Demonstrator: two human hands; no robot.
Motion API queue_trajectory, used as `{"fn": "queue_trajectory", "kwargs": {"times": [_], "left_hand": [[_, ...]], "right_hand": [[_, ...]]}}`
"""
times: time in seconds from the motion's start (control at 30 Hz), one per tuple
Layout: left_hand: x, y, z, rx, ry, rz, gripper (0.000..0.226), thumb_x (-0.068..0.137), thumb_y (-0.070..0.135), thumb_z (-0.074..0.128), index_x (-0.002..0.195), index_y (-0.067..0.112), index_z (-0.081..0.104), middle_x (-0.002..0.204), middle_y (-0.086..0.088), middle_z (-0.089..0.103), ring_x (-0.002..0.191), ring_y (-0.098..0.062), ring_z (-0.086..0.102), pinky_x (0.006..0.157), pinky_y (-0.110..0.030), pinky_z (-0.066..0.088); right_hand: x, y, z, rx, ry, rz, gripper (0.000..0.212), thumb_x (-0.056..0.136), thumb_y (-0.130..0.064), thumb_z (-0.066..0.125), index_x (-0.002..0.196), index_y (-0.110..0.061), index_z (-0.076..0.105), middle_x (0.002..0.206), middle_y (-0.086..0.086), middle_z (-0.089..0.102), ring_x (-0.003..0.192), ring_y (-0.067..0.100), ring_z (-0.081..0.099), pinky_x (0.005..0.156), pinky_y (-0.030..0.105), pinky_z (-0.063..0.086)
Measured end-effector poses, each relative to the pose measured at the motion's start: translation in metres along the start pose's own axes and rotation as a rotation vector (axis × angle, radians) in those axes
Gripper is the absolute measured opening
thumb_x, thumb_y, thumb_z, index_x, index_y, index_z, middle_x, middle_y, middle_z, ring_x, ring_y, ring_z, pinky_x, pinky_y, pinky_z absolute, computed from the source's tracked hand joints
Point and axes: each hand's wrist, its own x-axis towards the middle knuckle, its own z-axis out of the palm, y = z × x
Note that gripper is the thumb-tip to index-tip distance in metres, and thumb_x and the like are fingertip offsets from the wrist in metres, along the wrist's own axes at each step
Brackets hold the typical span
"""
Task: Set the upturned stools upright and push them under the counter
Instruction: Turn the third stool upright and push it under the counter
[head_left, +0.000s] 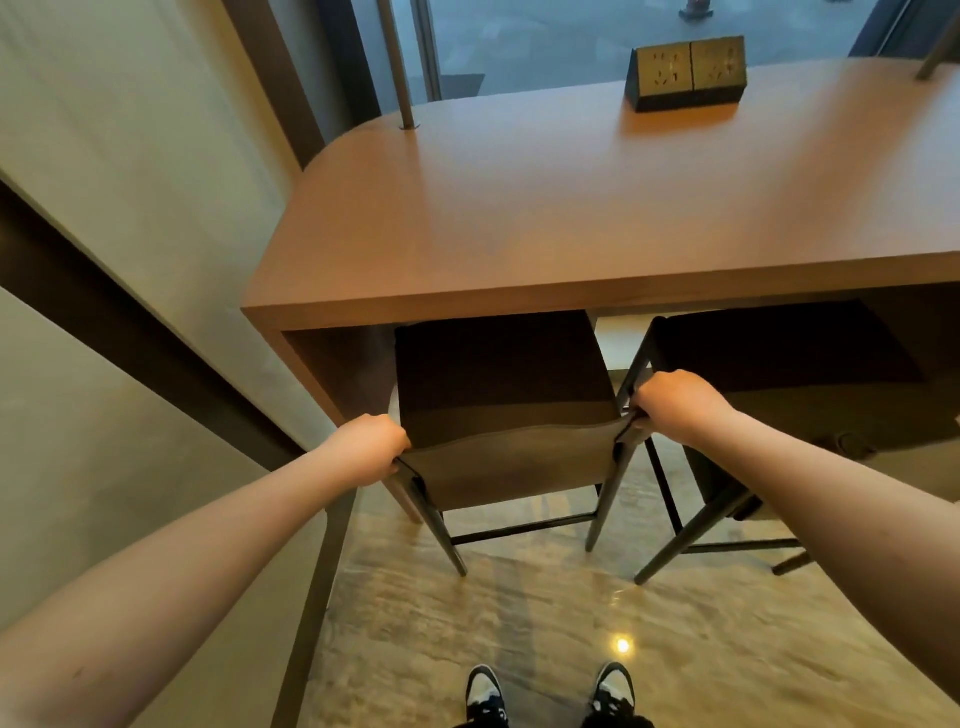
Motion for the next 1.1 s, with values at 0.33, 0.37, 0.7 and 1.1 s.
{"fn": "queue_trajectory", "kwargs": {"times": [0.33, 0.37, 0.7, 1.1], "left_hand": [[-0.002, -0.044, -0.022, 0.128, -0.037, 0.008, 0.022, 0.099, 0.025, 0.058, 0.116, 0.016, 0.068, 0.107, -0.003, 0.07, 0.095, -0.02, 0.068, 0.073, -0.026, 0.05], [-0.004, -0.047, -0.021, 0.135, -0.04, 0.01, 0.023, 0.099, 0.026, 0.058, 0.117, 0.016, 0.068, 0.108, -0.003, 0.07, 0.096, -0.02, 0.068, 0.074, -0.026, 0.049], [-0.015, -0.051, -0.007, 0.1, -0.085, 0.009, 0.026, 0.101, 0.023, 0.056, 0.123, 0.013, 0.066, 0.112, -0.005, 0.069, 0.099, -0.02, 0.068, 0.071, -0.023, 0.046], [-0.014, -0.048, -0.003, 0.116, -0.09, 0.064, 0.025, 0.1, 0.022, 0.057, 0.123, 0.015, 0.066, 0.112, -0.005, 0.07, 0.101, -0.019, 0.068, 0.082, -0.026, 0.054]], "right_hand": [[-0.004, -0.032, -0.016, -0.013, 0.086, -0.026, 0.02, 0.096, -0.03, 0.058, 0.106, -0.016, 0.069, 0.082, 0.0, 0.062, 0.075, 0.018, 0.066, 0.063, 0.027, 0.05], [-0.005, -0.036, -0.014, -0.015, 0.087, -0.023, 0.021, 0.096, -0.031, 0.058, 0.106, -0.016, 0.069, 0.081, 0.0, 0.062, 0.074, 0.019, 0.066, 0.063, 0.027, 0.051], [-0.02, -0.066, -0.002, 0.024, 0.032, 0.033, 0.02, 0.097, -0.026, 0.057, 0.11, -0.016, 0.069, 0.09, 0.003, 0.069, 0.076, 0.018, 0.068, 0.067, 0.028, 0.053], [-0.024, -0.067, -0.001, 0.013, 0.009, 0.061, 0.017, 0.097, -0.022, 0.056, 0.106, -0.015, 0.07, 0.091, 0.004, 0.069, 0.077, 0.019, 0.067, 0.068, 0.029, 0.052]]}}
